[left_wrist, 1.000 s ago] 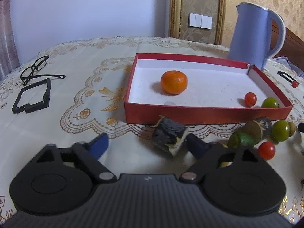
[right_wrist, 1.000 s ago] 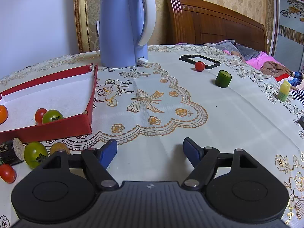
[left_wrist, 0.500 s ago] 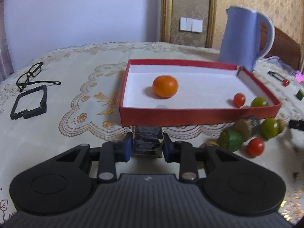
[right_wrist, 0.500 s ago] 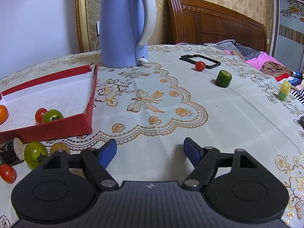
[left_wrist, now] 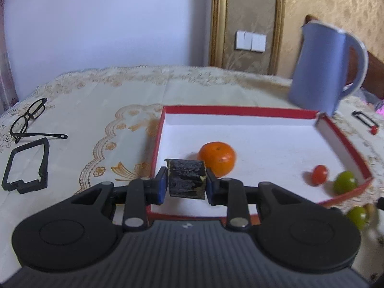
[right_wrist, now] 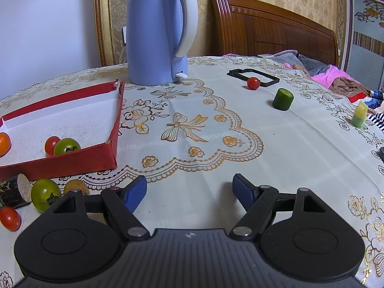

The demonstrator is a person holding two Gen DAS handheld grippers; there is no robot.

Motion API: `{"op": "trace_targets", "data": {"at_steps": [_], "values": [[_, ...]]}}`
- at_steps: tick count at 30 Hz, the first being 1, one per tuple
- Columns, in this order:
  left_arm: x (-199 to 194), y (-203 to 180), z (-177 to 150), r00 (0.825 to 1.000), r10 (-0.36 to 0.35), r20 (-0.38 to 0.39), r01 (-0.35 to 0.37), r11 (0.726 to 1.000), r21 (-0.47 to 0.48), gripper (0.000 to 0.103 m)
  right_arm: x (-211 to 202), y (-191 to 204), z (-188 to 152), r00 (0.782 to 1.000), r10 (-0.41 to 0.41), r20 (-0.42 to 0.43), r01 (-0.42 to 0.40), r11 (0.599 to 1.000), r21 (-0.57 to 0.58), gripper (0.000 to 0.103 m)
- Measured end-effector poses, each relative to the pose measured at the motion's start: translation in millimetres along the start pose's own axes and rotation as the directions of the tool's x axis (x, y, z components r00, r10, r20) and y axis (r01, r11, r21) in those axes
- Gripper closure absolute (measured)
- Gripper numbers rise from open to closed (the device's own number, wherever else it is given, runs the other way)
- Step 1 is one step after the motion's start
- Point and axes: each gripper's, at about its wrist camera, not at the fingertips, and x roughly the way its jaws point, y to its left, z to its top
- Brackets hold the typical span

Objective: Organize fruits
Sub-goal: 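Place the dark piece in the red box and open the left gripper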

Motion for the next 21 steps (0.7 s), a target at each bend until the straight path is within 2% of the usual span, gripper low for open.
{"op": "trace_targets", "data": {"at_steps": [7, 9, 11, 14, 20, 21], "values": [[12, -6, -9, 1.0, 0.022, -0.011, -0.022, 0.999, 0.039, 0.073, 0, 0, 0, 1.0, 0.0, 0.0, 0.0, 1.0, 0.0, 0.024], [11, -9, -11, 1.0, 0.015, -0.001, -0.015, 0.998, 0.06, 0.06, 0, 0, 0, 1.0, 0.001, 0.0, -0.001, 1.0, 0.0, 0.024], [8, -11, -13, 1.0, 0.001, 0.002, -0.001, 0.998, 0.067, 0.054, 0, 0, 0, 1.0, 0.001, 0.0, -0.001, 1.0, 0.0, 0.024], [-4, -12, -17, 0.999, 0.012, 0.044, -0.015, 0.998, 0.066, 0.039, 0, 0, 0, 1.0, 0.001, 0.0, -0.001, 1.0, 0.0, 0.024], [-37, -1, -25, 0.997, -0.035, 0.067, 0.034, 0.999, 0.013, 0.037, 0, -1, 0, 1.0, 0.001, 0.0, -0.001, 1.0, 0.0, 0.023], [-42, -1, -28, 0.997, -0.021, 0.076, 0.019, 1.0, 0.017, 0.027, 0, -1, 0, 1.0, 0.002, 0.001, -0.002, 1.0, 0.0, 0.023]]}}
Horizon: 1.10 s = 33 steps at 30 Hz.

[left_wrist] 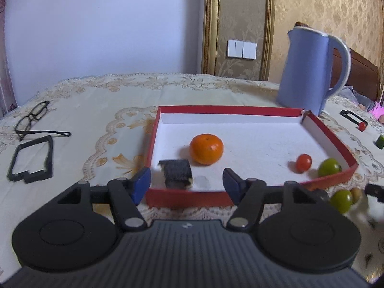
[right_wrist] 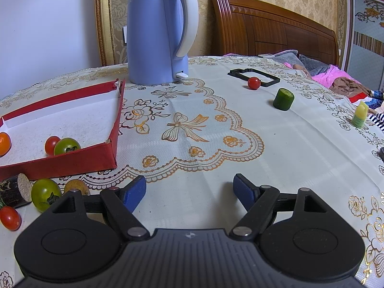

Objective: Organize fruits
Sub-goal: 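Place the dark piece in the red box and open the left gripper, then grasp the brown kiwi with the right gripper and carry it over the box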

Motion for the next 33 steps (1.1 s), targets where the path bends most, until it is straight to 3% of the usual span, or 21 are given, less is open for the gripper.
{"op": "trace_targets", "data": {"at_steps": [2, 4, 9, 13, 23, 29, 33], "values": [[-10, 1, -7, 0.998, 0.052, 0.02, -0.052, 0.999, 0.008, 0.02, 1, 0, 0, 1.0, 0.003, 0.0, -0.003, 1.0, 0.001, 0.023], [-15, 5, -13, 0.998, 0.065, 0.022, -0.065, 0.998, -0.004, 0.02, 1, 2, 0, 1.0, 0.002, -0.001, -0.002, 1.0, -0.003, 0.023], [-5, 23, -22, 0.996, 0.061, -0.066, -0.065, 0.995, -0.073, 0.02, 1, 3, -1, 1.0, 0.011, 0.002, -0.011, 1.0, 0.001, 0.022], [3, 36, -25, 0.992, 0.051, -0.115, -0.065, 0.99, -0.126, 0.019, -11, -2, -5, 0.995, 0.089, 0.044, -0.09, 0.996, 0.021, 0.022], [9, 29, -28, 0.989, 0.069, -0.129, -0.081, 0.993, -0.087, 0.007, -42, 32, -13, 0.963, 0.256, 0.084, -0.245, 0.962, -0.117, 0.022], [14, 24, -28, 0.988, 0.087, -0.131, -0.097, 0.993, -0.069, 0.002, -29, 53, -12, 0.962, 0.273, 0.016, -0.265, 0.946, -0.185, 0.053], [15, 24, -28, 0.987, 0.087, -0.133, -0.097, 0.993, -0.066, 0.0, -19, 60, -11, 0.962, 0.274, 0.002, -0.269, 0.944, -0.192, 0.058]]}}
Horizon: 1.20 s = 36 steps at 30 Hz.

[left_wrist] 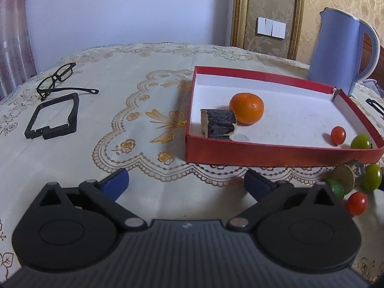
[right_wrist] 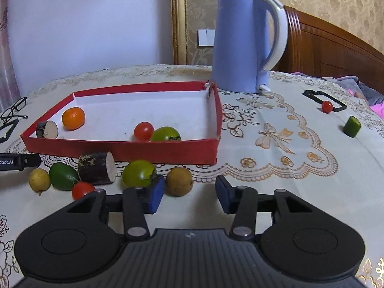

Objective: Organize fruits
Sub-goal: 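Grasp the brown kiwi with the right gripper and carry it over the box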

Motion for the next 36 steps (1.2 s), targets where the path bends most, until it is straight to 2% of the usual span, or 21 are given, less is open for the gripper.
{"op": "trace_targets", "data": {"at_steps": [1, 3, 4, 6, 14, 16, 23, 30, 32, 36], "values": [[0, 0, 0, 1.0, -0.002, 0.0, 0.002, 1.0, -0.001, 0.0, 4, 1, 1, 1.0, 0.002, -0.014, -0.002, 1.0, -0.005, 0.059], [0, 0, 0, 1.0, -0.003, 0.0, 0.003, 1.0, -0.001, 0.0, 4, 4, 2, 1.0, 0.003, 0.001, -0.003, 1.0, -0.015, 0.077], [0, 0, 0, 1.0, -0.003, 0.0, 0.003, 1.0, -0.001, 0.0, 5, 4, 3, 1.0, 0.011, -0.002, -0.011, 1.0, -0.022, 0.078], [0, 1, 0, 1.0, -0.003, 0.0, 0.003, 1.0, -0.002, 0.0, 5, 5, 2, 1.0, 0.006, 0.0, -0.006, 1.0, -0.031, 0.078], [0, 1, 0, 1.0, -0.007, 0.001, 0.007, 1.0, -0.006, 0.0, -17, 2, 9, 0.991, 0.004, 0.131, -0.001, 1.0, -0.024, 0.078], [0, 0, 0, 1.0, -0.007, 0.002, 0.007, 1.0, -0.007, 0.0, -17, 1, 16, 0.99, -0.006, 0.142, 0.011, 0.999, -0.033, 0.078], [0, 0, 0, 1.0, -0.01, 0.003, 0.01, 1.0, -0.011, 0.0, 13, 2, 43, 0.992, -0.023, 0.123, 0.028, 0.999, -0.04, 0.078], [0, 0, 0, 1.0, -0.011, 0.004, 0.011, 1.0, -0.012, 0.0, 62, 9, 59, 0.998, -0.04, 0.046, 0.042, 0.998, -0.056, 0.078], [0, 0, 0, 1.0, -0.011, 0.004, 0.011, 1.0, -0.012, 0.0, 69, 12, 61, 0.997, -0.062, 0.045, 0.065, 0.995, -0.078, 0.078], [0, 0, 0, 1.0, -0.011, 0.004, 0.011, 1.0, -0.012, 0.0, 70, 14, 61, 0.997, -0.057, 0.043, 0.061, 0.995, -0.077, 0.077]]}}
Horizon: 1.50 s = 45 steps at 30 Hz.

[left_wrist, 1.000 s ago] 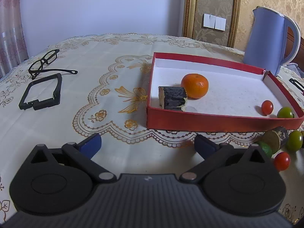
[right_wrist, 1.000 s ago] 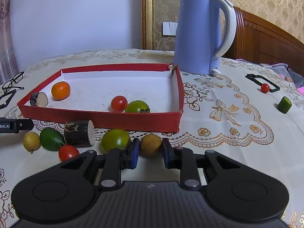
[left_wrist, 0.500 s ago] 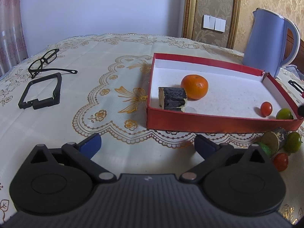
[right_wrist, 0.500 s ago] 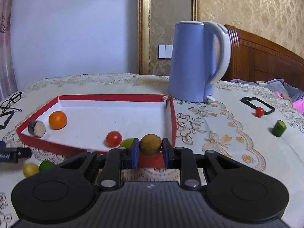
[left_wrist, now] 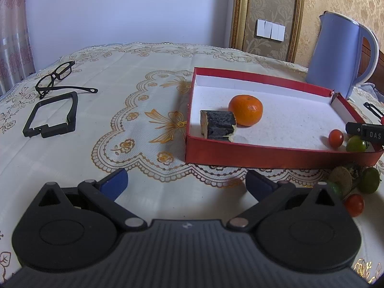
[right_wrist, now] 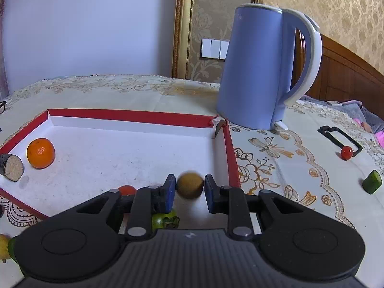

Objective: Organize fruits
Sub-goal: 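Release the kiwi into the red box with the right gripper, then grasp the yellow pear with the left gripper and lift it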

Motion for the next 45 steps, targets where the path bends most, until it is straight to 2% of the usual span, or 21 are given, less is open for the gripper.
{"op": "trace_targets", "data": {"at_steps": [4, 9, 10, 12, 13, 15, 18, 23, 24, 26, 29, 33, 38, 43, 45], "values": [[0, 0, 0, 1.0, -0.001, 0.0, 0.001, 1.0, -0.001, 0.0, -4, -8, -1, 1.0, 0.014, 0.0, -0.014, 0.999, 0.04, 0.072], [-3, 4, 0, 1.0, -0.025, 0.014, 0.025, 0.999, -0.031, 0.0, -37, -24, -11, 0.999, 0.024, 0.035, -0.028, 0.994, 0.107, 0.071], [-4, 7, 0, 0.999, -0.038, 0.019, 0.039, 0.998, -0.046, 0.0, -49, -27, -17, 0.998, 0.022, 0.051, -0.028, 0.993, 0.113, 0.066], [-7, 12, 0, 0.998, -0.057, 0.028, 0.059, 0.996, -0.073, 0.0, -65, -34, -30, 0.998, -0.017, 0.061, 0.008, 0.991, 0.132, 0.026], [-8, 13, 0, 0.997, -0.066, 0.034, 0.069, 0.994, -0.081, 0.0, -74, -38, -38, 0.997, -0.045, 0.069, 0.035, 0.99, 0.139, 0.023], [-10, 13, -1, 0.996, -0.083, 0.037, 0.085, 0.993, -0.079, 0.0, -87, -46, -51, 0.993, -0.088, 0.076, 0.076, 0.986, 0.145, 0.023], [-14, 10, -3, 0.996, -0.087, 0.029, 0.088, 0.994, -0.062, 0.0, -89, -54, -60, 0.994, -0.111, 0.009, 0.11, 0.987, 0.12, 0.023], [-32, -8, -9, 0.99, -0.138, 0.025, 0.137, 0.99, 0.006, 0.0, -74, -73, -68, 0.986, -0.148, -0.083, 0.161, 0.971, 0.178, 0.023], [-36, -14, -11, 0.99, -0.14, 0.031, 0.138, 0.99, 0.035, 0.0, -71, -75, -68, 0.985, -0.142, -0.102, 0.16, 0.969, 0.187, 0.02], [-41, -24, -13, 0.99, -0.136, 0.045, 0.132, 0.988, 0.078, 0.0, -70, -78, -70, 0.984, -0.145, -0.106, 0.164, 0.967, 0.196, 0.017], [-44, -37, -15, 0.988, -0.144, 0.048, 0.138, 0.983, 0.12, 0.0, -68, -80, -70, 0.98, -0.16, -0.122, 0.183, 0.961, 0.206, 0.004], [-47, -45, -16, 0.989, -0.13, 0.071, 0.118, 0.981, 0.156, 0.0, -69, -81, -71, 0.981, -0.149, -0.126, 0.173, 0.962, 0.212, 0.003], [-60, -39, -19, 0.974, -0.199, 0.105, 0.184, 0.973, 0.139, 0.0, -68, -81, -71, 0.981, -0.149, -0.127, 0.173, 0.962, 0.212, 0.003], [-53, -52, -23, 0.978, -0.204, 0.051, 0.191, 0.963, 0.19, 0.0, -68, -81, -71, 0.981, -0.149, -0.126, 0.173, 0.962, 0.212, 0.003], [-48, -54, -27, 0.978, -0.202, 0.04, 0.19, 0.961, 0.199, 0.004, -68, -81, -71, 0.981, -0.149, -0.126, 0.173, 0.962, 0.212, 0.003]]}}
